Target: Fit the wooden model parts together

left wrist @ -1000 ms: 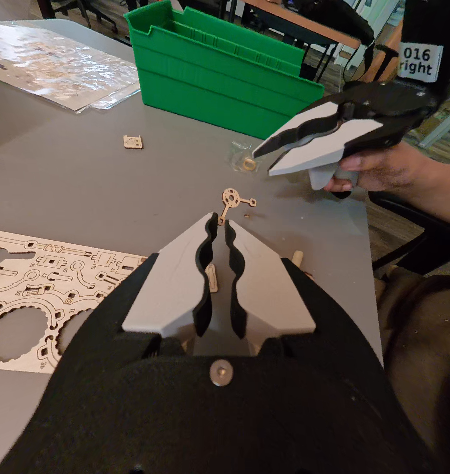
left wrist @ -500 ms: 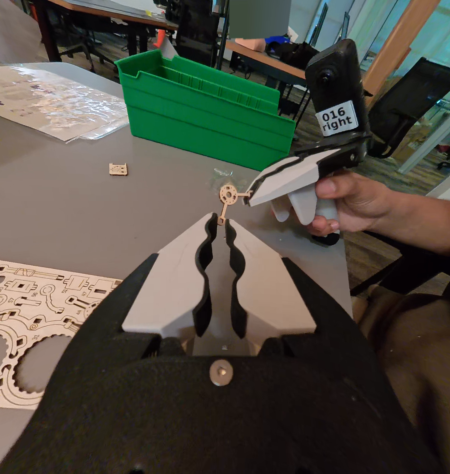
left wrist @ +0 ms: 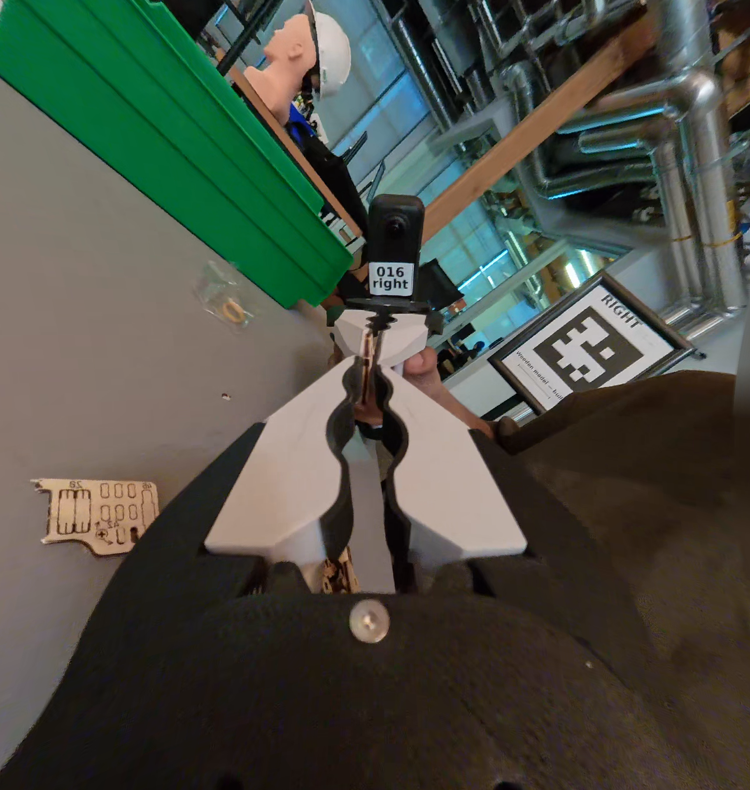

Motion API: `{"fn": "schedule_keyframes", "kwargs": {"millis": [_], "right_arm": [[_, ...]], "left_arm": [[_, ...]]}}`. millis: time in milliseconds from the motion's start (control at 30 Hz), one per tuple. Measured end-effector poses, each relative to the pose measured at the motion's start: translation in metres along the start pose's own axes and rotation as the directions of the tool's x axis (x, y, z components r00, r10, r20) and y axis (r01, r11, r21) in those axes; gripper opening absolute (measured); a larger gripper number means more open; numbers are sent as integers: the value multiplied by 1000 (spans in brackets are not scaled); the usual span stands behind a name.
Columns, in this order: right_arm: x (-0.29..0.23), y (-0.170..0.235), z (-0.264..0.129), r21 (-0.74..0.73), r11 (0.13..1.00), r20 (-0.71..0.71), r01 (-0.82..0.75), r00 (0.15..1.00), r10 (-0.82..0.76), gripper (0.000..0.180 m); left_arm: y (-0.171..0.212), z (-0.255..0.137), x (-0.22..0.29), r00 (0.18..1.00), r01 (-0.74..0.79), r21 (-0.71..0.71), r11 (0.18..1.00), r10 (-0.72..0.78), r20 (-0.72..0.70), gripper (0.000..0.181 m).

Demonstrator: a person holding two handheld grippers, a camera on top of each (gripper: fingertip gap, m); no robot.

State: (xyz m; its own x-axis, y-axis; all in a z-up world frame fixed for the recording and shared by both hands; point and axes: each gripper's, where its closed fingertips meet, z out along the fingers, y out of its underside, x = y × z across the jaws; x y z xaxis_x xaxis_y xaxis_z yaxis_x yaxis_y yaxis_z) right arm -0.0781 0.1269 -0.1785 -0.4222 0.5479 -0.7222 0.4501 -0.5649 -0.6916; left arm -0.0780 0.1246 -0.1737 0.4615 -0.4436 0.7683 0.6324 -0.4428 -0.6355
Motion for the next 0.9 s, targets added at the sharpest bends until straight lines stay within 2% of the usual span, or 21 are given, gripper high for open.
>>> {"fn": "schedule_keyframes", "kwargs": {"millis": [267,367,400,433,500,567,600,733,833,900], "right_arm": [[3,-4,0,22,1000,-10,-3,1000,3,0],[21,-16,-13,56,994,-157,90,984,-80,22],[29,-20,-21,45,988,-234,147,963,-133,24],[39,-20,-29,-3,976,-320,216,925,-206,23],[62,-12,-45,-193,923,-478,333,790,-385,18],[77,-1,-52,-376,847,-535,376,659,-529,15],[80,7,-50,-433,820,-532,375,628,-568,14],[81,32,-34,-546,761,-491,351,601,-630,18],[86,35,-35,-591,721,-502,360,535,-679,17],[90,37,-34,-604,716,-506,350,526,-684,15]], "left_arm": [[-4,-1,-4,999,27,30,999,-27,17,0],[-15,-9,-17,996,32,103,994,-41,84,0],[-19,-14,-24,992,30,122,992,-45,122,0],[-21,-18,-32,985,22,133,991,-44,164,0],[-24,-26,-45,968,-4,144,990,-33,251,0],[-24,-29,-52,952,-30,138,990,-14,307,0],[-24,-29,-54,947,-40,132,990,-4,322,0],[-20,-29,-58,940,-50,112,993,9,342,1],[-21,-29,-58,942,-41,120,992,-2,335,0],[-21,-29,-58,943,-42,119,992,0,333,0]]}}
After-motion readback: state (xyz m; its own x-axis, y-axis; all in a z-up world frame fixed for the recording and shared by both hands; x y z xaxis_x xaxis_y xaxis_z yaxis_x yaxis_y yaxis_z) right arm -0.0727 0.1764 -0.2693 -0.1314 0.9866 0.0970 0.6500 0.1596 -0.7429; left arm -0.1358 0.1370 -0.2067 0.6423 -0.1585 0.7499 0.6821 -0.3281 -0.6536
